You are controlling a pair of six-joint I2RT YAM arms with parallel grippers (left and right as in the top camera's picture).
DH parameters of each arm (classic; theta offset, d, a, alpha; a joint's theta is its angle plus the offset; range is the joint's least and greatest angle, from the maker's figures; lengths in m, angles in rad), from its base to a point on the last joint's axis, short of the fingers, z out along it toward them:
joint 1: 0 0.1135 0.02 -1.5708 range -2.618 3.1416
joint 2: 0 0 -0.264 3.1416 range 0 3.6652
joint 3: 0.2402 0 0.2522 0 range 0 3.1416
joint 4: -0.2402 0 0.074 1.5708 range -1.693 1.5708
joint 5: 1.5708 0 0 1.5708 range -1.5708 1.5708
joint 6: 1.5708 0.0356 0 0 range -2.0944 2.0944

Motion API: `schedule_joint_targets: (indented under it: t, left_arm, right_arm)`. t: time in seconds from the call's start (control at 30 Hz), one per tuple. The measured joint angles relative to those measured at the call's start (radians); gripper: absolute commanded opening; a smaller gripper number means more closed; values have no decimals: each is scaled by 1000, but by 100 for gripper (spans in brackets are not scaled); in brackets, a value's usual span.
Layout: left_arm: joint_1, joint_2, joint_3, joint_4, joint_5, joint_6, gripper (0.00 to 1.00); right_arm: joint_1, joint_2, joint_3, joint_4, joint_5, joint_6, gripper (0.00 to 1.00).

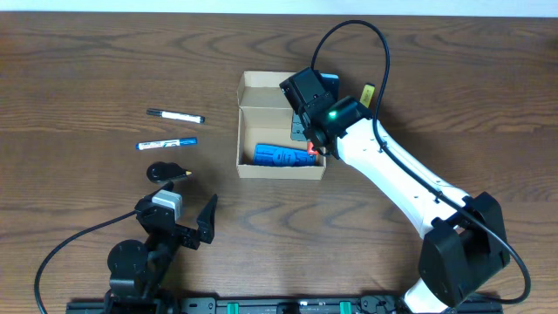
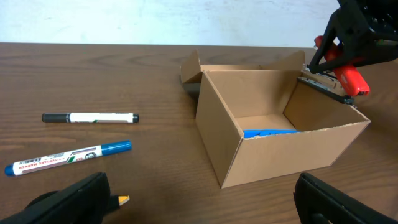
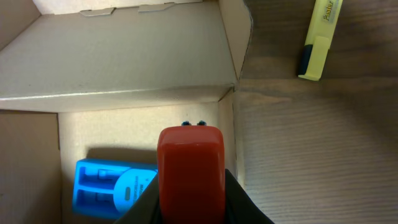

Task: Pack container
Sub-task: 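Carry the stapler into the box beside the duster, then release the stapler and raise the right gripper out of the box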

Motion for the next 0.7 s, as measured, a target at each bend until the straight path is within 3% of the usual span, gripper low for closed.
schedule_joint_targets:
  t: [0.3, 0.4, 0.5, 0.7]
  left_arm:
    - [0, 0, 0, 0, 0, 0, 95]
    - [0, 0, 0, 0, 0, 0, 95]
    - [0, 0, 0, 0, 0, 0, 95]
    - [0, 0, 0, 0, 0, 0, 95]
  right_arm:
    - [0, 0, 0, -21, 16, -1, 6]
    - [0, 0, 0, -21, 25, -1, 18]
    - [0, 0, -2, -20, 31, 0, 46]
    - [0, 0, -7, -19, 48, -21, 55]
